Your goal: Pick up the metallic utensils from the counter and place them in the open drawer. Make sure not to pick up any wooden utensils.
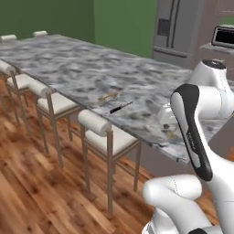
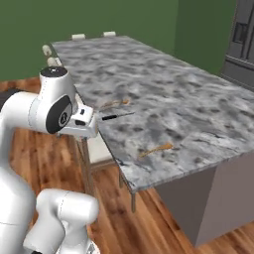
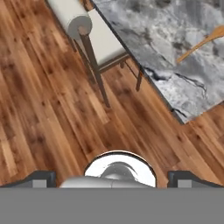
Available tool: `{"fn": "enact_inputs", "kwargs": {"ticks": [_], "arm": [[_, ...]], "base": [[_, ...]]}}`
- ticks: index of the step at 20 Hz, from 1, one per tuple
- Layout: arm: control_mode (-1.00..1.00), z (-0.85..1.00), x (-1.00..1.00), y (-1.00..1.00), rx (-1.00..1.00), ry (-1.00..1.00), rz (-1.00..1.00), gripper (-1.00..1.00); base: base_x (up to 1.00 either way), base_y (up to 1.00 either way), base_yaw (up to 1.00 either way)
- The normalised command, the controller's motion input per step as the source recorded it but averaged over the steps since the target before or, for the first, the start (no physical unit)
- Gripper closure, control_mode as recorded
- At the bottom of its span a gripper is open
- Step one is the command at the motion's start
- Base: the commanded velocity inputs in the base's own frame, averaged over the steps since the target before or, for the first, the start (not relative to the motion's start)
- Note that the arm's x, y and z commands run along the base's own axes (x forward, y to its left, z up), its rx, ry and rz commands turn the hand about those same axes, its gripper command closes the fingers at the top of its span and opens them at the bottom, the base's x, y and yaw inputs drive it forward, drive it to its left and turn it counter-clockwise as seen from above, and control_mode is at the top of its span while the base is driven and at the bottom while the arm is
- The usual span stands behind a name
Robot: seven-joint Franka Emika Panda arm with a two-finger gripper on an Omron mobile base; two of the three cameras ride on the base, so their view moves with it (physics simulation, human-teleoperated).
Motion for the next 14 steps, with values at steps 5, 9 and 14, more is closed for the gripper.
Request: {"fn": "enact_inputs", "kwargs": {"ticks": [5, 9, 14], "arm": [[1.00, 0.00, 0.00, 0.00, 0.00, 0.00, 0.00, -1.00], [1.00, 0.00, 0.00, 0.00, 0.00, 0.00, 0.00, -1.00], [1.00, 0.00, 0.00, 0.00, 0.00, 0.00, 0.00, -1.00]], "base": [[0.68, 1.00, -0.32], [0.42, 1.00, -0.52], [0.33, 0.98, -0.59]]}}
